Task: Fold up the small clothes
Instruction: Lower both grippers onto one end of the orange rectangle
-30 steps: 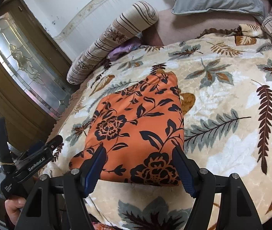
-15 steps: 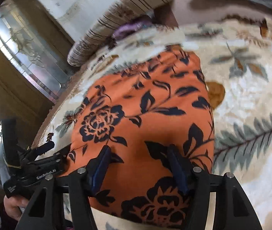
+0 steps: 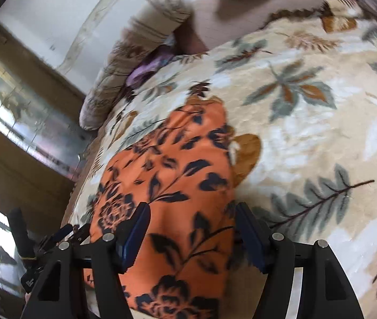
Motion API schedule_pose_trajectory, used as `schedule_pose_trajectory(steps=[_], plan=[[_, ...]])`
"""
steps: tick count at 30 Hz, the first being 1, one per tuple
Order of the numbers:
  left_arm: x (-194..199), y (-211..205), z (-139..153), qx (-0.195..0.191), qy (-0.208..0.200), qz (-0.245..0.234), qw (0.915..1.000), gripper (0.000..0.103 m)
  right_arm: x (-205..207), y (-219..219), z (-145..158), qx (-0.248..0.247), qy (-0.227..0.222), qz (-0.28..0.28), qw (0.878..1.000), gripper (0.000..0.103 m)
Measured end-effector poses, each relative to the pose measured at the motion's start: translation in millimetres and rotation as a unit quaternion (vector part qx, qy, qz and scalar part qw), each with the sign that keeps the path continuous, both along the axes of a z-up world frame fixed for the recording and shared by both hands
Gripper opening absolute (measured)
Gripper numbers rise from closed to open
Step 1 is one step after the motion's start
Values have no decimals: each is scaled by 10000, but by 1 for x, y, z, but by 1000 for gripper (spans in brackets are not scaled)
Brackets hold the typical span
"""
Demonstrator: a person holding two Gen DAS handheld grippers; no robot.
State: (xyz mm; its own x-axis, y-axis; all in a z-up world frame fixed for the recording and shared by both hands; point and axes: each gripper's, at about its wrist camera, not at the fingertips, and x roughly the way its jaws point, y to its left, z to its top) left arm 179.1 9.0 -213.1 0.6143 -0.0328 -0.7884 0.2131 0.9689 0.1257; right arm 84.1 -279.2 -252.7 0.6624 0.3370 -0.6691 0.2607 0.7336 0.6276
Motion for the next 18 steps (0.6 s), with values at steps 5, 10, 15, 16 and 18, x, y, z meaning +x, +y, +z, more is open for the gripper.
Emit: schedule_pose_trajectory(steps=[5,10,15,16,18], plan=[[12,-4,-3,-109,122,6,9999,89,3,-17,-21,431,162,-101,9989,71],[19,-8,-4,-163,146,-21,9998,89,13,-22,-40,891,251,-6,9957,71],[24,-10,-6,-215,164,-41,9996,89,19,-26,-50,1244,143,11,9921,74],[25,-9,-6,-259,194,-33,9995,89,21,-26,-51,1331,109,35,9910,74],[27,-7,-5,-364,277,-31,9989,89,23,-28,-55,1550,54,82,9879,74]])
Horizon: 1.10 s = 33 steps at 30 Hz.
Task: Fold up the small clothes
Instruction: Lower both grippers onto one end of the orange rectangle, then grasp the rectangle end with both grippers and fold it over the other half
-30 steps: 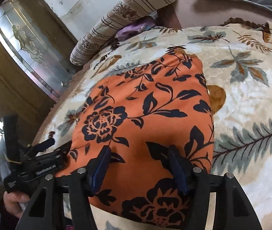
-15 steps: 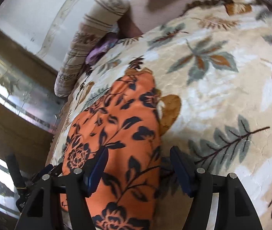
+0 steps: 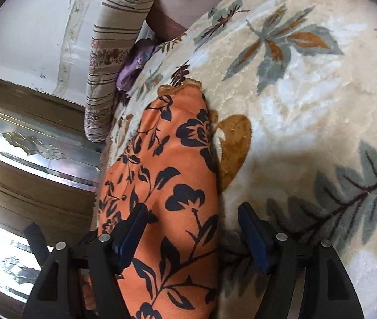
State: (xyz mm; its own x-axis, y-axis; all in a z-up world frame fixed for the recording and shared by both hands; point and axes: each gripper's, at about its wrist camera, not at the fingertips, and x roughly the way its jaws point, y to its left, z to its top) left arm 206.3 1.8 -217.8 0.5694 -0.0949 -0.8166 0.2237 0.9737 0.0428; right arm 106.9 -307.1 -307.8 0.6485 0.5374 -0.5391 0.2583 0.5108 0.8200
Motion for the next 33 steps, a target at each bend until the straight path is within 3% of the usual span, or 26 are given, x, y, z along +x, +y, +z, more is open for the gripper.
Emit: schedule_pose_trajectory(steps=[3,5,8,10,13,16,21,22,24,27,33], plan=[[0,6,6,-370,174,-102,9991,89,0,-1,-3,198,-59,47,9998,74],[-1,14,13,-896,318,-259,9951,89,-1,-1,-4,405,-143,125,9990,74],[-3,23,22,-1661,461,-370,9843,89,1,1,-7,632,-218,169,9976,75],[1,19,16,-1904,661,-518,9781,89,1,3,-8,640,-301,240,9972,76],[8,6,-3,-1912,1002,-561,9748,89,4,8,-8,554,-346,361,9972,76],[14,-10,-29,-2226,1611,-781,9583,89,12,18,-5,390,-327,629,9967,76],[12,-24,-39,-2133,1526,-778,9619,88,17,36,-1,-92,-338,882,9955,72],[12,-23,-38,-2157,1520,-714,9619,84,17,38,0,-199,-332,873,9954,68],[13,-21,-38,-2094,1510,-573,9644,60,15,37,-2,-193,-338,812,9959,55],[10,-15,-33,-2270,1449,-557,9614,41,9,33,-2,-73,-358,658,9972,44],[1,-28,-18,-2134,1281,-646,9664,33,-10,33,28,-453,-668,507,9954,39]])
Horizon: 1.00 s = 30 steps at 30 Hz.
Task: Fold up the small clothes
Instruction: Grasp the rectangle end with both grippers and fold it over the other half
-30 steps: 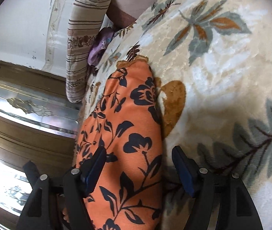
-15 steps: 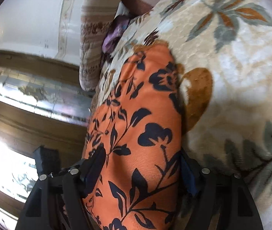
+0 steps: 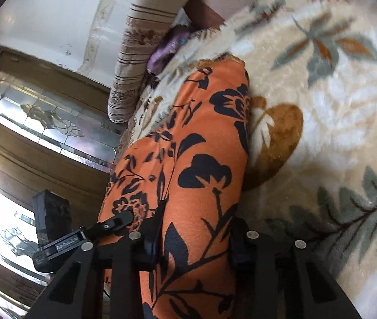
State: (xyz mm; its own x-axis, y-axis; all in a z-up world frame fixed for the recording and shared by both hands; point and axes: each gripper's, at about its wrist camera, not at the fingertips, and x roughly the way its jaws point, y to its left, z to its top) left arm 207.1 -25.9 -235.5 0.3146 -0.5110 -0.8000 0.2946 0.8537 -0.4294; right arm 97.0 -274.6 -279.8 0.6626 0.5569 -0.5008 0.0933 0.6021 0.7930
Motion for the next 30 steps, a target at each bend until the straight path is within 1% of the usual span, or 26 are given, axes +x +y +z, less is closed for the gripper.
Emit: schedule_pose_trajectory(steps=[2,4,10,16,19,21,27,30], plan=[[-6,-6,6,-73,43,-101,9999,32,-8,-4,14,-152,-152,-115,9997,38],[-15,-17,13,-87,0,-230,9997,32,-17,-15,27,-194,-290,-233,9991,38],[-44,-59,46,-197,-379,-584,9974,32,-54,-58,62,-309,-615,-610,9958,37],[-69,-92,76,-260,-673,-815,9941,32,-89,-91,84,-415,-915,-846,9913,37],[-75,-103,82,-197,-767,-861,9931,32,-98,-102,84,-338,-954,-934,9905,37],[-75,-109,80,-140,-757,-873,9932,32,-103,-106,82,-300,-942,-973,9903,37],[-82,-122,67,99,-685,-917,9934,32,-110,-115,66,-256,-852,-950,9915,37],[-85,-128,57,228,-627,-918,9935,31,-108,-118,53,-341,-740,-916,9925,37]])
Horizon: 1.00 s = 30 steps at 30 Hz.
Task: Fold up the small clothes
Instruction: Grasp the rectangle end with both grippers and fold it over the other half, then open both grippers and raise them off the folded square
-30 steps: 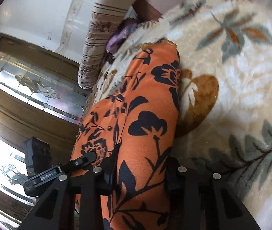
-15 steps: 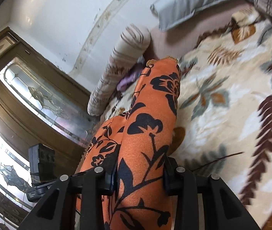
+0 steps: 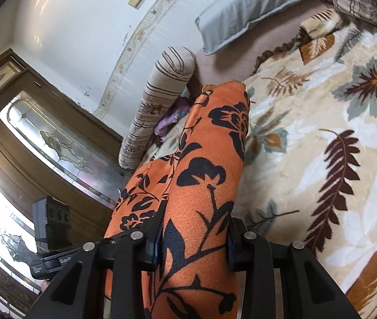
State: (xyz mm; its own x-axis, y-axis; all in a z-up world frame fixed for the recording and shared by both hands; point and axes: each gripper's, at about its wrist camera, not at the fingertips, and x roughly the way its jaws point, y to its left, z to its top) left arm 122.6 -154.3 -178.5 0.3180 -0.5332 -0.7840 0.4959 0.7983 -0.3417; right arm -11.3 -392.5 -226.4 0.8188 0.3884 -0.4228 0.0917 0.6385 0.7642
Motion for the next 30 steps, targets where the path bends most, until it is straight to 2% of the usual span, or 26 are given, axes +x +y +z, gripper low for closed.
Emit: schedule_pose_trajectory(steps=[7,10,12,13,15,19,22,24,25,26,27,30], plan=[[3,-8,-23,296,-150,160,9993,30,14,-1,-25,-162,207,4,9997,37],[9,-5,-44,620,-43,311,9976,31,30,1,-52,-131,766,77,9969,38],[11,1,-51,604,11,390,9974,41,34,-1,-64,-284,1230,-68,9920,53],[11,4,-51,580,58,419,9974,43,32,-3,-65,-302,1310,-141,9908,56],[7,8,-45,697,-35,518,9962,51,26,-7,-59,-381,1278,-289,9907,58],[-9,15,-18,782,-589,531,9938,52,-6,-17,-27,-720,909,-789,9901,58],[-25,18,-7,880,-942,563,9901,57,-24,-12,-2,-961,475,-855,9906,58],[-30,19,-6,980,-1097,564,9875,57,-33,1,16,-1254,190,-839,9884,55],[-31,19,-7,1039,-1146,562,9864,57,-35,8,20,-1316,146,-791,9880,49],[-32,17,-11,1157,-1174,540,9848,57,-37,15,20,-1331,170,-667,9887,36],[-32,15,-18,1326,-1163,534,9829,57,-36,22,17,-1325,262,-551,9893,36],[-28,14,-38,1658,-1070,609,9784,58,-20,50,-13,-1567,1070,-75,9818,36]])
